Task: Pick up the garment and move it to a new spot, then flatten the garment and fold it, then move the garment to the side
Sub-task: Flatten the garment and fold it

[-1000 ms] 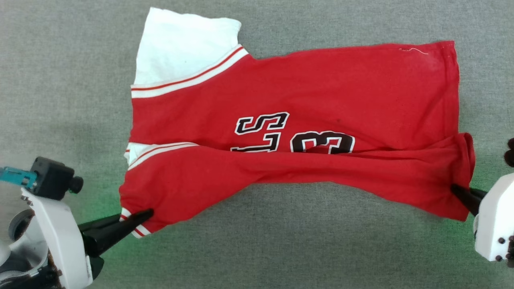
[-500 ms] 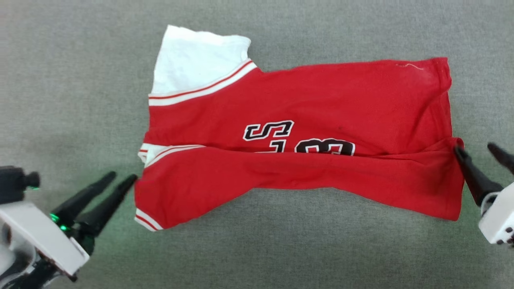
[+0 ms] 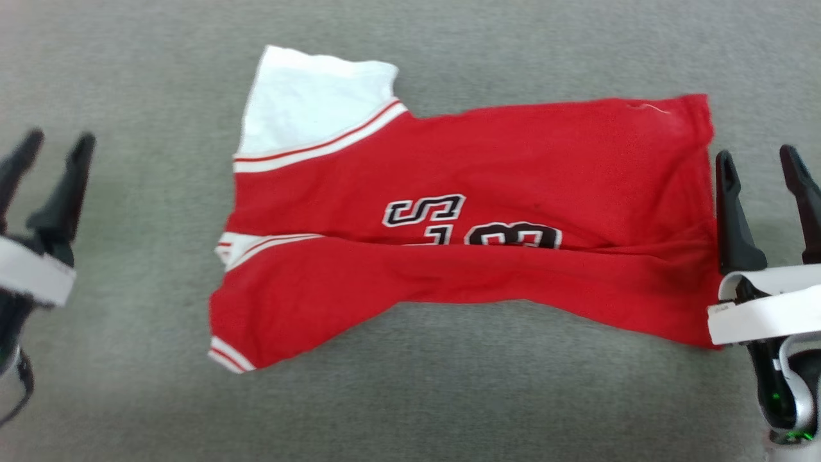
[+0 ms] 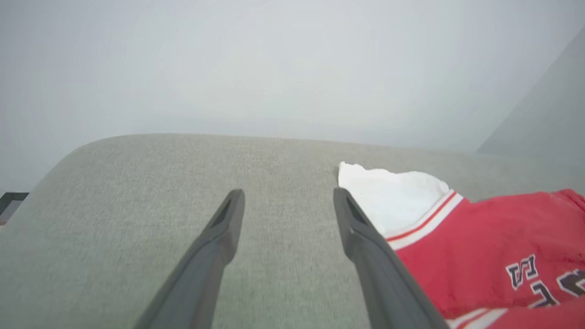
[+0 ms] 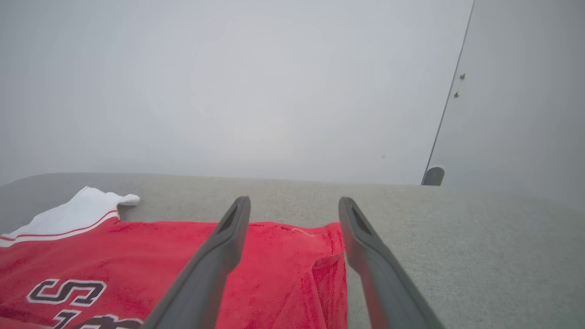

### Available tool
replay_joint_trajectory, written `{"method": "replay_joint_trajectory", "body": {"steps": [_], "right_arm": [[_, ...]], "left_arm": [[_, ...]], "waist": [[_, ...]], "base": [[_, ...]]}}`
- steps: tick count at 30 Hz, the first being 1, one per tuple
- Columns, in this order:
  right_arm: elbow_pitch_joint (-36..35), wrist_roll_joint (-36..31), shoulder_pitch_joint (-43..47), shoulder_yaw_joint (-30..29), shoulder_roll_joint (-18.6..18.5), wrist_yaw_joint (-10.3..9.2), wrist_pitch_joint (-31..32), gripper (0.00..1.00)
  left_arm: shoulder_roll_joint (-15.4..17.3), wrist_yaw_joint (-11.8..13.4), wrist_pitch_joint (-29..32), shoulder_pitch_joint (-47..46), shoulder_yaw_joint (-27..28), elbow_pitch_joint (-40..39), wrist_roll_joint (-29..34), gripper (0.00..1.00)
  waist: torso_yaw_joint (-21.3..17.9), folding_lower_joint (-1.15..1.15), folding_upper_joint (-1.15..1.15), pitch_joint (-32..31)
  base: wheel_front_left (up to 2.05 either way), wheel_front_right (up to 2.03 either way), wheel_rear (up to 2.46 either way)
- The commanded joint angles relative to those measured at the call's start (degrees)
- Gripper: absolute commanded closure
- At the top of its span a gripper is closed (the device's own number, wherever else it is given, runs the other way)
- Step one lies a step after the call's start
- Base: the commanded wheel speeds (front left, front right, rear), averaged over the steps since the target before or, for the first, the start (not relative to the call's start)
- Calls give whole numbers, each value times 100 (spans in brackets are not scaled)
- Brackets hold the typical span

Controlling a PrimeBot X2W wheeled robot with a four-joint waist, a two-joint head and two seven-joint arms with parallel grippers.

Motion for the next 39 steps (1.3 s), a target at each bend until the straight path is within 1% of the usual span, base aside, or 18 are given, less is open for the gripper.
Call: {"method": "replay_joint_trajectory", "body": {"steps": [1, 4, 7, 10, 15, 18, 20, 22, 23, 24, 26, 28, 31, 34, 35, 36, 37, 39], "right_arm": [[26, -58, -69, 7, 17, 1, -118, 0], [163, -204, -99, 185, 163, 1, -510, 0], [158, -285, -8, 373, 243, 1, -695, 0], [16, -343, 51, 577, 291, 1, -783, 0], [-345, -226, 181, 797, 313, 1, -950, 0], [-519, -158, 277, 923, 314, 1, -1039, 0], [-612, -133, 334, 1025, 316, 1, -1084, 0], [-650, -106, 377, 1085, 314, 1, -1117, 0], [-660, -91, 390, 1097, 313, 1, -1137, 0], [-666, -87, 403, 1109, 314, 1, -1136, 0], [-679, -75, 416, 1118, 314, 1, -1155, 0], [-702, -78, 432, 1132, 314, 1, -1178, 0], [-730, -68, 470, 1156, 314, 1, -1183, 0], [-731, -66, 442, 1183, 316, 1, -1146, 0], [-718, -62, 410, 1180, 314, 1, -1130, 0], [-706, -46, 371, 1181, 313, 1, -1076, 0], [-693, -14, 315, 1191, 314, 1, -1016, 0], [-673, 67, 167, 1189, 314, 1, -779, 0]], "left_arm": [[-114, 3, -12, -77, 6, 23, 37, 0], [41, -9, 53, -550, -44, 190, 343, 0], [48, -19, 358, -1064, -198, 259, 347, 0], [340, -12, 729, -1642, -407, 341, 456, 0], [619, -13, 1391, -2582, -806, 618, 535, 0], [785, -13, 1996, -3041, -1107, 757, 387, 0], [898, -13, 2519, -3261, -1391, 741, 264, 0], [1023, -13, 3148, -3443, -1643, 732, -4, 0], [1102, -13, 3561, -3496, -1792, 744, -139, 0], [1183, -14, 3900, -3586, -1942, 614, -205, 0], [1371, -12, 4450, -3801, -2094, 562, -409, 0], [1444, -13, 4905, -3889, -2240, 537, -602, 0], [1559, -13, 5438, -4042, -2472, 422, -712, 0], [1515, -19, 5640, -4074, -2607, 315, -931, 0], [1499, -18, 5678, -4083, -2625, 305, -1028, 42], [1476, -19, 5693, -4109, -2660, 258, -1084, 76], [1450, -19, 5678, -4112, -2684, 235, -1125, 100], [1418, -19, 5630, -4140, -2735, 239, -1169, 100]], "waist": [[-214, 0, 0, 135], [-499, 0, 0, 249], [-799, 0, 0, 373], [-1133, 0, 0, 553], [-1603, 0, 0, 854], [-1815, 0, 0, 998], [-1937, 0, 0, 1079], [-2032, 0, 0, 1148], [-2067, 0, 0, 1172], [-2098, 0, 0, 1200], [-2146, 0, 0, 1257], [-2177, 0, 0, 1304], [-2210, 0, 0, 1365], [-2205, 0, 0, 1416], [-2197, 0, 0, 1427], [-2182, 0, 0, 1438], [-2162, 0, 0, 1441], [-2115, 0, 0, 1444]], "base": [[0, 0, 0], [0, 0, 0], [0, 0, 0], [0, 0, 0], [0, 0, 0], [0, 0, 0], [0, 0, 0], [0, 0, 0], [0, 0, 0], [0, 0, 0], [0, 0, 0], [0, 0, 0], [0, 0, 0], [0, 0, 0], [0, 0, 0], [0, 0, 0], [0, 0, 0], [0, 0, 0]]}}
